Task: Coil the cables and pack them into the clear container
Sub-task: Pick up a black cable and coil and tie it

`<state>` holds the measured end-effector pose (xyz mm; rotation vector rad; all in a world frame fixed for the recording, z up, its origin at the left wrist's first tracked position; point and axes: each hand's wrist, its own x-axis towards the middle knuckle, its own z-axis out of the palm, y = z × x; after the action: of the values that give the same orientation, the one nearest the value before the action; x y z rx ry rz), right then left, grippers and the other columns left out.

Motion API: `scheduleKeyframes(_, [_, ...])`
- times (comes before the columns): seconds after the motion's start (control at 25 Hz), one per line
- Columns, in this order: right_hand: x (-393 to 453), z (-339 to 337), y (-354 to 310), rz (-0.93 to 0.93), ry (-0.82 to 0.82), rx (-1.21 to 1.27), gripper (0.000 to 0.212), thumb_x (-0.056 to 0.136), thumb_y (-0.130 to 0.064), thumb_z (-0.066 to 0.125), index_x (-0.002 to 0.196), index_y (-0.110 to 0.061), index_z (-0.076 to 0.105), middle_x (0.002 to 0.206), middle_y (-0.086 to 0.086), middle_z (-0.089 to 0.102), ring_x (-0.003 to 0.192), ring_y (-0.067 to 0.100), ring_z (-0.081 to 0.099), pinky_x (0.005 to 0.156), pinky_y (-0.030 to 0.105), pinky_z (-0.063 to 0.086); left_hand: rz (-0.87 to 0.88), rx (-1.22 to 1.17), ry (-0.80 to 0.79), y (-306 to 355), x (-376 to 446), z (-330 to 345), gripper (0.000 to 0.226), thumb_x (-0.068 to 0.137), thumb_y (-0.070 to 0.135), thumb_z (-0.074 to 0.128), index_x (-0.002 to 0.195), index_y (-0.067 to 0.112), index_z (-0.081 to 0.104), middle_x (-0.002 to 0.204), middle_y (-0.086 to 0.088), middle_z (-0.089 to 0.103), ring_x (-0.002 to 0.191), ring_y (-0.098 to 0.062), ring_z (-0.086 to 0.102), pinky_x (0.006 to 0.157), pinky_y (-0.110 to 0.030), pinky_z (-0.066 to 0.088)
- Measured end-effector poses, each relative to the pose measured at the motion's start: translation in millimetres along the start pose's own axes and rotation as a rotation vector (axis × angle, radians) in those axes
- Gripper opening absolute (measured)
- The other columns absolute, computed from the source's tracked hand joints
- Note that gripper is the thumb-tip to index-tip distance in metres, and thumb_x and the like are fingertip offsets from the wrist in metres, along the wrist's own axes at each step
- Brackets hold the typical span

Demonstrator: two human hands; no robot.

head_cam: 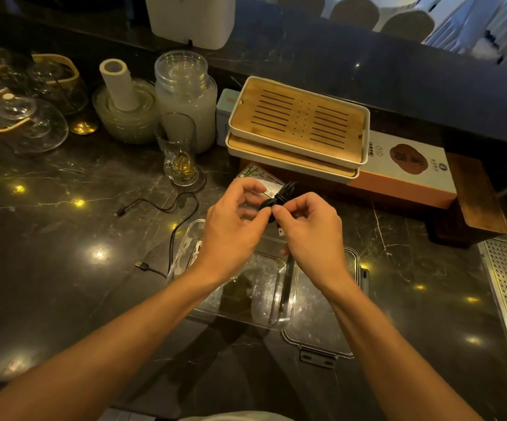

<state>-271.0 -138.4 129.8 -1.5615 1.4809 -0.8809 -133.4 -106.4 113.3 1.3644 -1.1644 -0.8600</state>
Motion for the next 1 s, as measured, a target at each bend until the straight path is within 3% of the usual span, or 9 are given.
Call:
scheduleKeyframes(0.2, [2.9,-5.3,2.3,0.228,-0.205,0.468,0.030,0.096,-0.018,0.073,0.118,-0.004,0.058,0.073,0.013,0.058,0.044,0.011,0.050,0.043,0.029,0.051,-0.120,-0.233,-0.060,-5.6,9.4,-9.3,0.030,0.090,0.000,0.072,0.117,0.004,0.058,0.102,-0.013,0.073,0.085,-0.021,0.077,0.069,-0.030,0.063])
scheduleKeyframes(0.28, [4.8,-8.2,5.2,0.257,-0.291,0.453,0.017,0.099,-0.021,0.070,0.104,-0.005,0.066,0.063,0.006,0.054,0.045,0.009,0.046,0.042,0.026,0.050,-0.162,-0.290,-0.082,-8.1,9.3,-10.0,0.033,0.090,-0.002,0.071,0.119,0.001,0.057,0.102,-0.015,0.074,0.088,-0.024,0.077,0.070,-0.032,0.064])
scheduleKeyframes(0.36, [8.7,-6.8,9.0,0.280,-0.298,0.422,0.023,0.098,-0.027,0.071,0.087,-0.008,0.064,0.061,-0.001,0.055,0.045,0.009,0.045,0.040,0.024,0.047,-0.207,-0.353,-0.105,-11.7,7.5,-8.6,0.031,0.090,-0.001,0.070,0.119,0.002,0.058,0.105,-0.016,0.074,0.093,-0.024,0.076,0.072,-0.033,0.064])
scheduleKeyframes(0.48, [17.1,0.0,22.3,0.349,-0.295,0.398,0.044,0.095,-0.039,0.072,0.100,0.005,0.067,0.082,0.009,0.064,0.047,0.010,0.051,0.042,0.026,0.049,-0.296,-0.391,-0.126,-23.7,3.6,-4.4,0.027,0.093,-0.001,0.068,0.118,0.007,0.063,0.103,-0.016,0.073,0.094,-0.022,0.076,0.075,-0.031,0.063])
scheduleKeyframes(0.56, [19.4,6.5,36.0,0.378,-0.327,0.341,0.048,0.095,-0.043,0.071,0.107,0.003,0.072,0.084,0.011,0.065,0.050,0.010,0.054,0.045,0.027,0.053,-0.437,-0.400,-0.084,-36.5,1.3,-2.8,0.032,0.093,-0.002,0.067,0.123,0.007,0.062,0.094,-0.012,0.074,0.089,-0.022,0.077,0.076,-0.029,0.063])
scheduleKeyframes(0.68, [15.6,20.7,59.8,0.455,-0.376,0.304,0.036,0.100,-0.034,0.067,0.106,0.000,0.075,0.084,0.009,0.065,0.052,0.008,0.055,0.048,0.028,0.055,-0.638,-0.356,-0.009,-59.8,-7.3,-5.0,0.037,0.092,-0.004,0.067,0.128,0.001,0.059,0.096,-0.015,0.071,0.085,-0.021,0.077,0.077,-0.028,0.063])
scheduleKeyframes(0.84, [5.5,52.0,83.0,0.539,-0.435,0.185,0.026,0.104,-0.020,0.062,0.109,0.004,0.071,0.082,0.012,0.068,0.059,0.012,0.063,0.053,0.028,0.058,-0.748,-0.251,-0.008,-90.1,-29.8,-9.1,0.033,0.093,-0.002,0.067,0.125,0.000,0.062,0.113,-0.021,0.069,0.092,-0.025,0.076,0.073,-0.025,0.063])
scheduleKeyframes(1.0, [-0.6,86.7,97.1,0.625,-0.484,0.194,0.016,0.102,-0.012,0.062,0.103,0.003,0.069,0.076,0.009,0.065,0.058,0.012,0.062,0.053,0.027,0.058,-0.823,-0.200,0.074,-113.1,-44.6,-22.1,0.029,0.096,-0.002,0.061,0.125,0.001,0.063,0.110,-0.019,0.072,0.092,-0.022,0.076,0.074,-0.025,0.062])
